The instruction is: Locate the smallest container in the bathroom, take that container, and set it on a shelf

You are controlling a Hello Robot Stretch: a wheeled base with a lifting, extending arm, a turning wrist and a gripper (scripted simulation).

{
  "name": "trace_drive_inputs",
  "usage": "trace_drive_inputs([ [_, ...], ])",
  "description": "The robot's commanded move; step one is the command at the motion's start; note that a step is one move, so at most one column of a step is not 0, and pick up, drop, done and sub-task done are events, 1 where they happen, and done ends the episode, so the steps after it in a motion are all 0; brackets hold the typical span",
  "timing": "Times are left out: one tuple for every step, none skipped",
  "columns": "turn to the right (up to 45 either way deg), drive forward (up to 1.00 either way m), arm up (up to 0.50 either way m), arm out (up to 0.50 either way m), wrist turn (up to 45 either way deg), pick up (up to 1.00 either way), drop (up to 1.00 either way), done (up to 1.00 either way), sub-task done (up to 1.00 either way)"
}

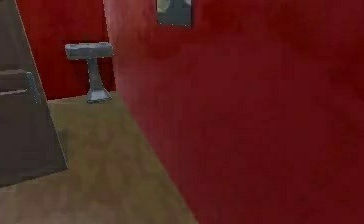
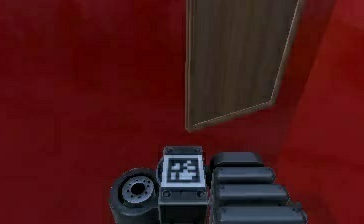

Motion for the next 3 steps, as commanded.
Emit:
trace_drive_inputs([
  [-24.0, 0.0, 0.0, 0.0, 0.0, 0.0, 0.0, 0.0, 0.0],
  [0.0, 1.0, 0.0, 0.0, 0.0, 0.0, 0.0, 0.0, 0.0],
  [-3.0, 0.0, 0.0, 0.0, 0.0, 0.0, 0.0, 0.0, 0.0],
])
